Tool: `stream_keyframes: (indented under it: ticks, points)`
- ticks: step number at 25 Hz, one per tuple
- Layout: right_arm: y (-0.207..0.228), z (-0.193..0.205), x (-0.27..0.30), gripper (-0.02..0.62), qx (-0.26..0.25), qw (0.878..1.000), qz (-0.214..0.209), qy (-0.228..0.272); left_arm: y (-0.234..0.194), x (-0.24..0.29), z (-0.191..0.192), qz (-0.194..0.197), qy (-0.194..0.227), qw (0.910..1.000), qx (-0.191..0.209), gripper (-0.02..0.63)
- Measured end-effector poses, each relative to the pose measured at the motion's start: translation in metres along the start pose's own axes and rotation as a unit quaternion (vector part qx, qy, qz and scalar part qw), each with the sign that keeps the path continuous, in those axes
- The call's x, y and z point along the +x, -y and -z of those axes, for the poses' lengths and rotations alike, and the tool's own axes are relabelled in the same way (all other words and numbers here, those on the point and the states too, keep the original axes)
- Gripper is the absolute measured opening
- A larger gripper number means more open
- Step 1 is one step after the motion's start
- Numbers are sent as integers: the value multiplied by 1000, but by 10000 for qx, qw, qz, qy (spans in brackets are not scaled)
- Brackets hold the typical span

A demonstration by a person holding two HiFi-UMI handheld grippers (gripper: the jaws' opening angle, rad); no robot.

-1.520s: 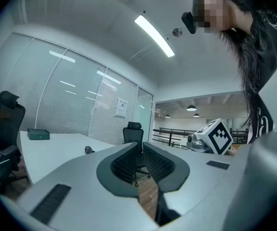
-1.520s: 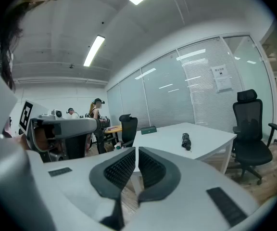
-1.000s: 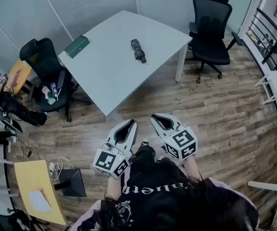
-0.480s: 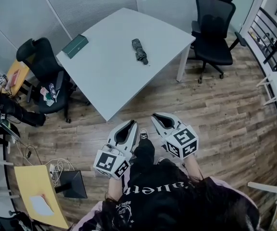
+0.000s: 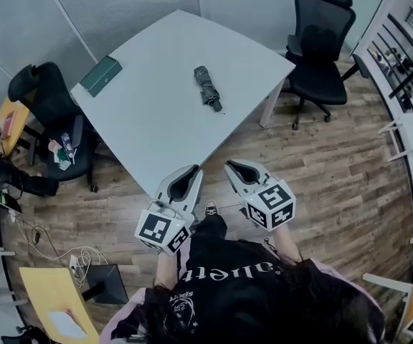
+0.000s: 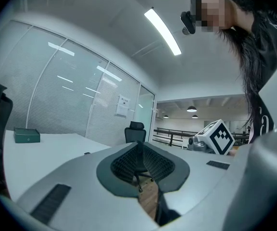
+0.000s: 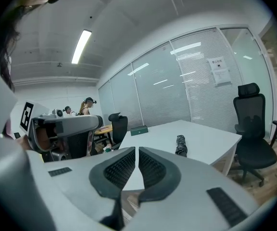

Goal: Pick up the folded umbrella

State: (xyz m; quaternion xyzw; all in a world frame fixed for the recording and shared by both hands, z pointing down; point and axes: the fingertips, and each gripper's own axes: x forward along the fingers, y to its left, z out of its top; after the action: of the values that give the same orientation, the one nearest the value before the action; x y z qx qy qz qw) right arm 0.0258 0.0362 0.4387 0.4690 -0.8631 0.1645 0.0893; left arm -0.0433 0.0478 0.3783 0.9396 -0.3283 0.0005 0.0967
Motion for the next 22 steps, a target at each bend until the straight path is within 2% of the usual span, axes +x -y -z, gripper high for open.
stream_keyframes:
  ticks: [6,12,22]
  points:
    - [27,-20,56,34,148,9998,145,-50,-54,32,-9,111,-158,9998,107,51]
    - [40,-28,102,34,222,9993,241,-169,-102,52,-12,196,-184,9996,36,51]
    - [50,-28,121,34,199,9983,434,-334,-126,65,-6,312,-252,9992,-73,51]
